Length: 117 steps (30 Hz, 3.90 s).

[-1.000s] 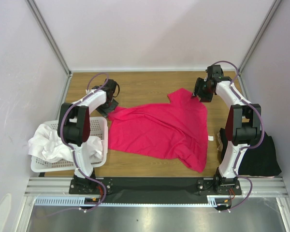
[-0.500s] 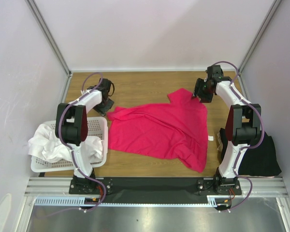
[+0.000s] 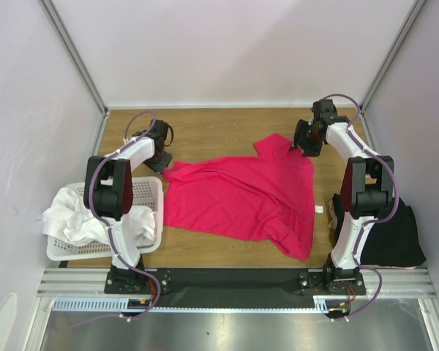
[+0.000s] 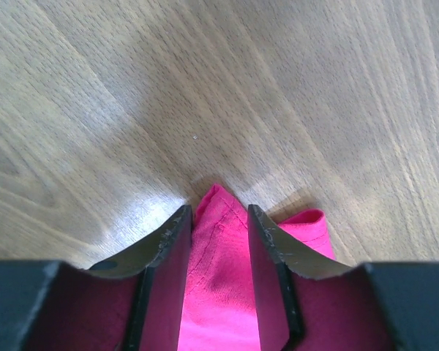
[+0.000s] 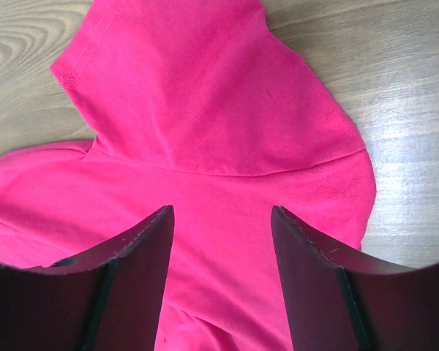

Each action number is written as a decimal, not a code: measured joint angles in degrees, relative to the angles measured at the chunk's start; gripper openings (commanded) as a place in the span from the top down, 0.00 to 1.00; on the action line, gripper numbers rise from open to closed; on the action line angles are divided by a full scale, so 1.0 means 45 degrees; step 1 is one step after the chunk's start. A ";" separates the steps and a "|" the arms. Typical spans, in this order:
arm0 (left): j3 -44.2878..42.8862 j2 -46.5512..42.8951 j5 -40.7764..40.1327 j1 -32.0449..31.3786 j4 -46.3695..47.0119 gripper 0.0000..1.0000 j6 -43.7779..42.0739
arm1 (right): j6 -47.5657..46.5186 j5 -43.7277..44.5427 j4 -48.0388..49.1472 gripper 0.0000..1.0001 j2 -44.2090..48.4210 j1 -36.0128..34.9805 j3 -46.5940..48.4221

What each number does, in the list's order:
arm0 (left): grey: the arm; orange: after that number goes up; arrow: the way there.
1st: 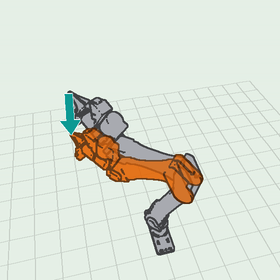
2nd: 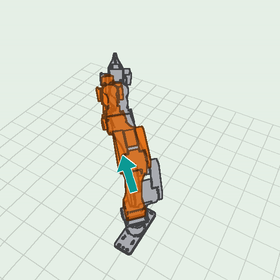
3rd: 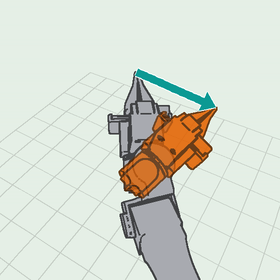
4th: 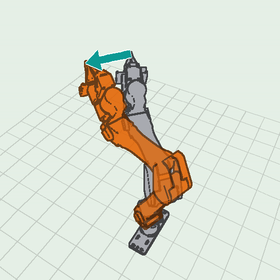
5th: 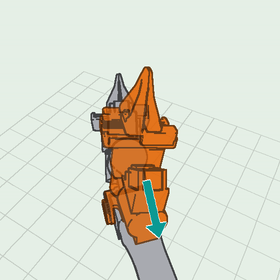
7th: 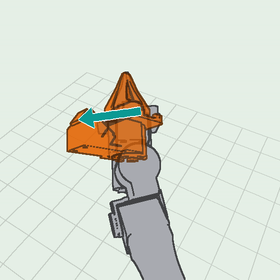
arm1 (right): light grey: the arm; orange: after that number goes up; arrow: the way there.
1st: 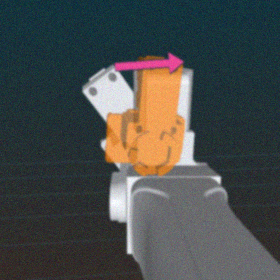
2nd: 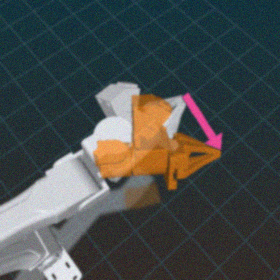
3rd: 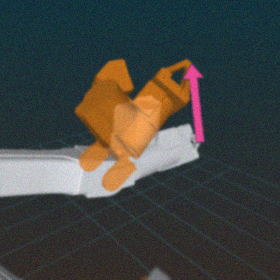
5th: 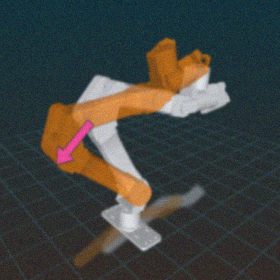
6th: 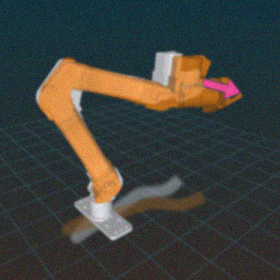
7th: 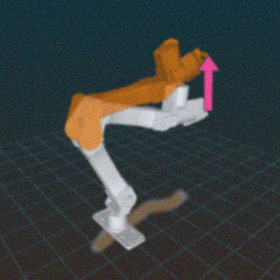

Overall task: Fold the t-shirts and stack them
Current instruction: Flatten the tshirt out

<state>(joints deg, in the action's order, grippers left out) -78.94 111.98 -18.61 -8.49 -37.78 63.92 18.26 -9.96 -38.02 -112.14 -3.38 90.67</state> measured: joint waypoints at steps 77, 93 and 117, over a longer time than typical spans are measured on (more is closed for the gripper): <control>0.2560 -0.2992 0.1982 -0.0695 0.7941 1.00 -0.6319 | -0.3424 -0.0821 0.1797 0.28 -0.4546 0.0321 0.4099; 0.2560 -0.2992 0.2084 -0.0695 0.7893 1.00 -0.6319 | -0.3351 -0.0306 0.1491 0.38 -0.4546 0.0277 0.3755; 0.2560 -0.2992 0.2225 -0.0695 0.7888 1.00 -0.6324 | -0.4129 0.0947 0.1326 1.00 -0.5149 -0.0583 0.4580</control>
<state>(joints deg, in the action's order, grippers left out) -67.42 98.52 -8.60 -11.62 -2.28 35.46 -0.32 -5.69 -32.05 -135.31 -6.00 111.28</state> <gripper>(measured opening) 0.011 0.160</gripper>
